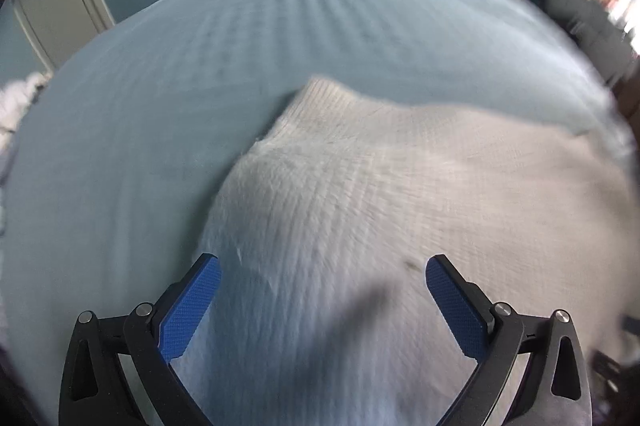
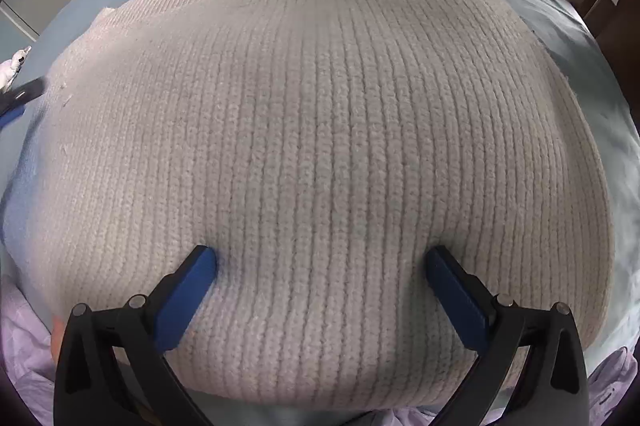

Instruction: Fold small clothes

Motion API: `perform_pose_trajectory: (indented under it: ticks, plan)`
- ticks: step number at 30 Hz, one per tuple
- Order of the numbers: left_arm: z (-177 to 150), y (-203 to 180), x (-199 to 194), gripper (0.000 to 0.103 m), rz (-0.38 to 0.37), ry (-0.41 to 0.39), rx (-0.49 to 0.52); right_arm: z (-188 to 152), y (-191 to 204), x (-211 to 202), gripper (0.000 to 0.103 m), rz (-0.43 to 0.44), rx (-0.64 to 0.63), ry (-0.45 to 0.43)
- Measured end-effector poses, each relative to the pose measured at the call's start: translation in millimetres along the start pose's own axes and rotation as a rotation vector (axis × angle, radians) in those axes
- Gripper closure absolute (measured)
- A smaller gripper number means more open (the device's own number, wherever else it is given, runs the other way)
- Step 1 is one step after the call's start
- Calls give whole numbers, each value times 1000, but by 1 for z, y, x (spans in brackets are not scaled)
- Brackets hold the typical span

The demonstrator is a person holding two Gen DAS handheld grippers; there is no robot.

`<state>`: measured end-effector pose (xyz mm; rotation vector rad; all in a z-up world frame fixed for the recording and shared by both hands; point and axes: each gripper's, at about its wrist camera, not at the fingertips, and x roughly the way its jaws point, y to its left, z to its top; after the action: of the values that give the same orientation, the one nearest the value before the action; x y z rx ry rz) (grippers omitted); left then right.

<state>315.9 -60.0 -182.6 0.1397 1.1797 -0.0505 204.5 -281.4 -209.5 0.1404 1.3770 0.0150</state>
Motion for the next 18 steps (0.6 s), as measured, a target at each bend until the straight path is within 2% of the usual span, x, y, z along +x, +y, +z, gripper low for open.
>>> perform_pose_trajectory:
  ticks: [1, 2, 4, 7, 10, 14, 18]
  plan:
    - [5, 0, 15, 0, 42, 45, -8, 2, 0, 1, 1, 3, 1, 4]
    - [7, 2, 24, 0, 27, 66, -27, 3, 0, 1, 1, 4, 1, 6]
    - [6, 17, 32, 0, -50, 71, -128, 7, 1, 3, 1, 2, -1, 7]
    - [1, 28, 14, 0, -44, 84, -164, 2, -6, 1, 1, 6, 1, 12]
    - [-23, 49, -28, 0, -16, 23, -201, 0, -7, -6, 1, 12, 4, 18]
    - [-69, 74, -69, 0, -9, 35, -172, 1, -12, -7, 1, 18, 15, 10]
    - [-129, 98, -102, 0, 97, -8, -205, -3, -13, -12, 1, 18, 13, -12]
